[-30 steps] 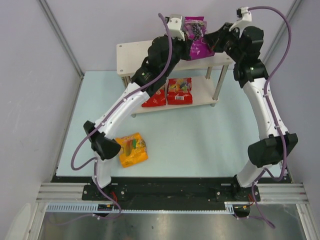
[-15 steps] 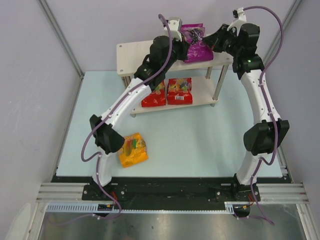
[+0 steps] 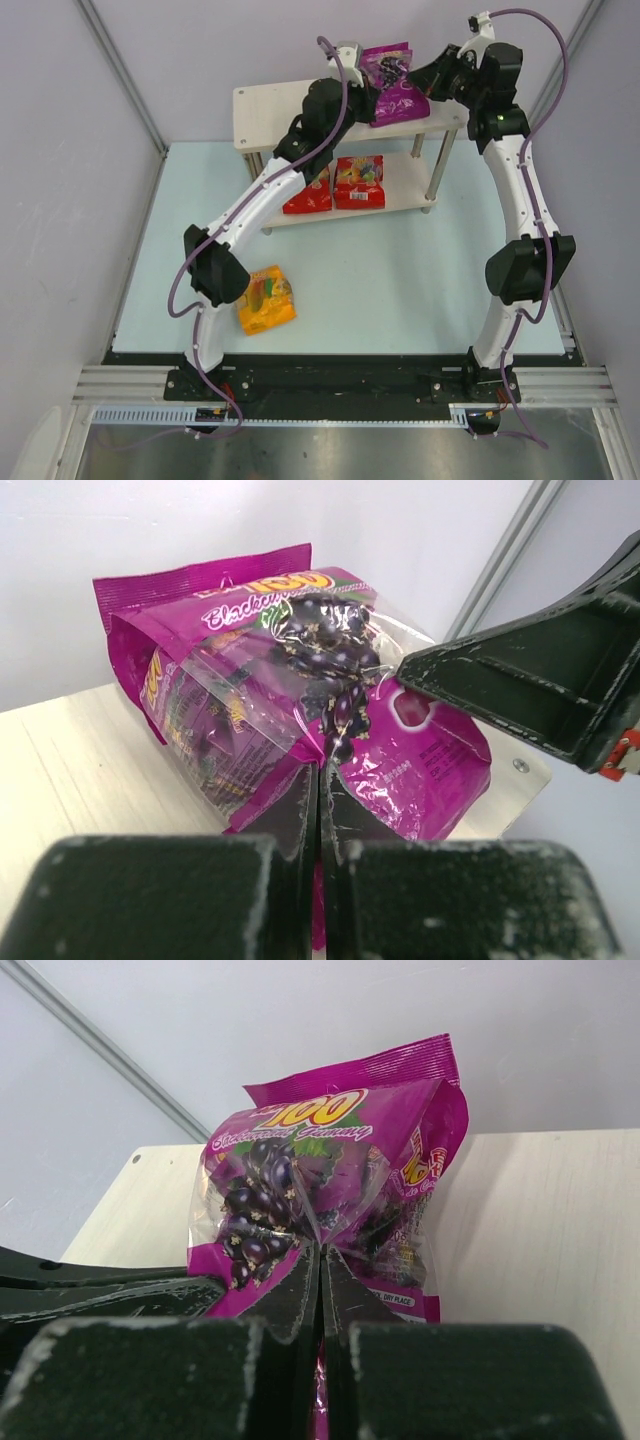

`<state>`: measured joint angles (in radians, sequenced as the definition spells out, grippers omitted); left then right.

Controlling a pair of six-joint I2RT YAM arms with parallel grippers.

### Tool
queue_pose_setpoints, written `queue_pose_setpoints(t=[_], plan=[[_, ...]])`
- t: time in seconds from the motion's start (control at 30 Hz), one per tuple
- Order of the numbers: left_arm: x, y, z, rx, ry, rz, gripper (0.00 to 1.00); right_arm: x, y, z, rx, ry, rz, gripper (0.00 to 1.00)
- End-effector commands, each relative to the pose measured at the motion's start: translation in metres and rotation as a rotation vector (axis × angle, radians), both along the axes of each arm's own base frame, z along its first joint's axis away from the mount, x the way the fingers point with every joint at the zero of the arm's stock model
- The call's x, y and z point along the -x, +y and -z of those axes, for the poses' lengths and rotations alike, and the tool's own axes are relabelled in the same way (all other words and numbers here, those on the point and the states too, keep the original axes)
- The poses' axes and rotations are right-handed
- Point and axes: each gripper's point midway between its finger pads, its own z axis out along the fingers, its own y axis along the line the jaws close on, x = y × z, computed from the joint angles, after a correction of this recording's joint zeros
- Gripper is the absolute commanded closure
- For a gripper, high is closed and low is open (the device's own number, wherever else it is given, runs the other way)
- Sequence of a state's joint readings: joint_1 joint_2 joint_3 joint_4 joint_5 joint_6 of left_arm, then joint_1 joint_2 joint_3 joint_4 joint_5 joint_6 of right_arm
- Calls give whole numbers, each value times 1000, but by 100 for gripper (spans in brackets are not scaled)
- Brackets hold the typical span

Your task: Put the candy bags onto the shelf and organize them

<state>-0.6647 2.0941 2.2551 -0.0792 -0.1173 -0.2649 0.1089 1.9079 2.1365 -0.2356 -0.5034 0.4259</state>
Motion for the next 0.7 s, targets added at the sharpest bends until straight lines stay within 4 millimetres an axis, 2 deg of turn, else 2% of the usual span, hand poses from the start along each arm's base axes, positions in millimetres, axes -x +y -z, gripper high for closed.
queue_pose_setpoints(t=[0.0,0.13,0.33,0.43,0.5,0.57,0.63,0.67], plan=[[5,13,-23,60,-35,-1,100,7,2,-26,-11,-73,-26,100],[0,24,-19,63,-26,-24,100,6,2,-22,-11,-68,-26,100],[0,35,-23,66,-28,-39,100,4,5,-16,-13,-53,-40,100],[-1,39,-31,86,-50,-44,94,2,4,-12,-13,-46,-37,100],[-1,43,-32,89,-52,-50,85,2,4,-12,-11,-43,-34,100],[-1,47,-37,96,-61,-59,67,1,3,-11,-12,-43,-31,100],[4,53,-49,106,-78,-62,60,0,3,-13,-13,-49,-31,100],[5,56,-52,106,-85,-68,48,0,3,-14,-13,-49,-32,100]])
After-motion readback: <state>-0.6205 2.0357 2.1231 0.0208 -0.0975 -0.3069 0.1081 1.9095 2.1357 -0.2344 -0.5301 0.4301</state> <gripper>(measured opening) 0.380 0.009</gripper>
